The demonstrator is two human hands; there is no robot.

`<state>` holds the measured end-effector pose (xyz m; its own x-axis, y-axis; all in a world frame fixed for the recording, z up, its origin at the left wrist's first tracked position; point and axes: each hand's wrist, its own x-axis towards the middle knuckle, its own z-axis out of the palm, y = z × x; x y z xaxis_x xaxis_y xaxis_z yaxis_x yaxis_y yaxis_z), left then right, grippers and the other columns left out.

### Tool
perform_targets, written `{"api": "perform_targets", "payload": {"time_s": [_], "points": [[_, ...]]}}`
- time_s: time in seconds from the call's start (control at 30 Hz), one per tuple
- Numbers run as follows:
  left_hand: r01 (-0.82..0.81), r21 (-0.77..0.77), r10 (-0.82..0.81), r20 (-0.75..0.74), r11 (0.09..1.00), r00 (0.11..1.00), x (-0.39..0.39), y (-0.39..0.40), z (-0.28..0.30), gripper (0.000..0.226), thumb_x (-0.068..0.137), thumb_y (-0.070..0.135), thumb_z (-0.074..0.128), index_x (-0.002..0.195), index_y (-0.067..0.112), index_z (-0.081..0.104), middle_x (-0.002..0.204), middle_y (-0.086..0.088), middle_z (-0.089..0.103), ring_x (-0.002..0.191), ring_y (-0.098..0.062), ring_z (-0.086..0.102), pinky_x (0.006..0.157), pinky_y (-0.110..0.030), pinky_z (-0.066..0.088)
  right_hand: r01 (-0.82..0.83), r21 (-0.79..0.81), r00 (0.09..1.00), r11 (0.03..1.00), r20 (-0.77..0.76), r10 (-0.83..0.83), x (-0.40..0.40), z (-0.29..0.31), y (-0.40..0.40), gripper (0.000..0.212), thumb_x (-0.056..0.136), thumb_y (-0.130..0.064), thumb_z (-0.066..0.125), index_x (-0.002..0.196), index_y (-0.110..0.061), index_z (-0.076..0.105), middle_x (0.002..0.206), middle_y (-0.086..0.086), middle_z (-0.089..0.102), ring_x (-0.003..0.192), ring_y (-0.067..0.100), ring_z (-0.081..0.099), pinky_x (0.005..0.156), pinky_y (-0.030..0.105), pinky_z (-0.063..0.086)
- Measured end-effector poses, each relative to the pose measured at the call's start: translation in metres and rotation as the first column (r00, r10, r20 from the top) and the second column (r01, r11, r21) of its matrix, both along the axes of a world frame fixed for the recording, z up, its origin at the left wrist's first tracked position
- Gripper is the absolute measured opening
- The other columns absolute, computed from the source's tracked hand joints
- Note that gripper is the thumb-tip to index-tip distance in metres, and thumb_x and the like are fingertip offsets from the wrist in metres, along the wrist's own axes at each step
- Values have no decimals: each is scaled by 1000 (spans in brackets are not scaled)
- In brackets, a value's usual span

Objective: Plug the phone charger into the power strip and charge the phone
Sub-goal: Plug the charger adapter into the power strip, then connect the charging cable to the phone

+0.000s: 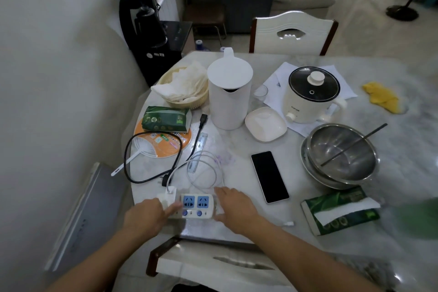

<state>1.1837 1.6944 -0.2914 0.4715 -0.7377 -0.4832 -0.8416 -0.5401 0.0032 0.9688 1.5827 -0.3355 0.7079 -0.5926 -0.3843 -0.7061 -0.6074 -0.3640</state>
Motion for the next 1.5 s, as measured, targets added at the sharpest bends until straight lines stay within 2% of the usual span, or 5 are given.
{"api": "perform_targets", "payload": {"time_s": [0.3, 0.6, 1.03, 1.23, 1.5], "points": [[204, -42, -206, -345, 978, 916, -112, -55, 6, 52, 87, 44, 60, 49, 10, 48, 69, -9, 65, 80, -28, 69, 62, -31, 42, 137, -87, 958, 987, -241, -154, -115, 23, -17, 14, 85, -2, 54, 88, -15, 54, 108, 10, 65, 97, 28, 65, 81, 37, 53], [328, -23, -287, -547, 944, 787, -212, -104, -29, 30, 86, 30, 65, 92, 2, 73, 85, -13, 68, 85, -32, 69, 77, -36, 53, 69, -103, 952, 992, -290, -96, -126, 5, -14, 30, 88, 2, 56, 115, -9, 62, 121, 12, 60, 109, 31, 63, 92, 41, 50], [-383, 51, 257, -823, 922, 508, -198, -111, -46, 32, 84, -6, 56, 60, 9, 69, 44, -1, 63, 37, -7, 55, 42, -20, 43, 109, -109, 993, 988, 54, -104, -111, 13, -47, 27, 82, -12, 68, 106, -21, 61, 110, -2, 58, 101, 20, 49, 84, 28, 40], [-569, 158, 429, -819, 807, 381, -192, -106, -57, 20, 93, 8, 64, 76, 0, 73, 45, -5, 63, 28, -5, 50, 30, -13, 34, 662, -18, 750, 750, 35, -661, -99, -3, -70, 48, 89, -27, 65, 129, -7, 46, 130, 11, 50, 120, 28, 47, 101, 37, 42], [-673, 301, 505, -854, 676, 124, -197, -102, -57, 12, 95, -4, 53, 105, -5, 60, 69, -18, 67, 40, -17, 65, 39, -22, 46, 802, 120, 596, 585, -97, -797, -88, -13, -88, 72, 70, -37, 85, 122, -3, 49, 127, 17, 55, 118, 35, 55, 98, 41, 49]]}}
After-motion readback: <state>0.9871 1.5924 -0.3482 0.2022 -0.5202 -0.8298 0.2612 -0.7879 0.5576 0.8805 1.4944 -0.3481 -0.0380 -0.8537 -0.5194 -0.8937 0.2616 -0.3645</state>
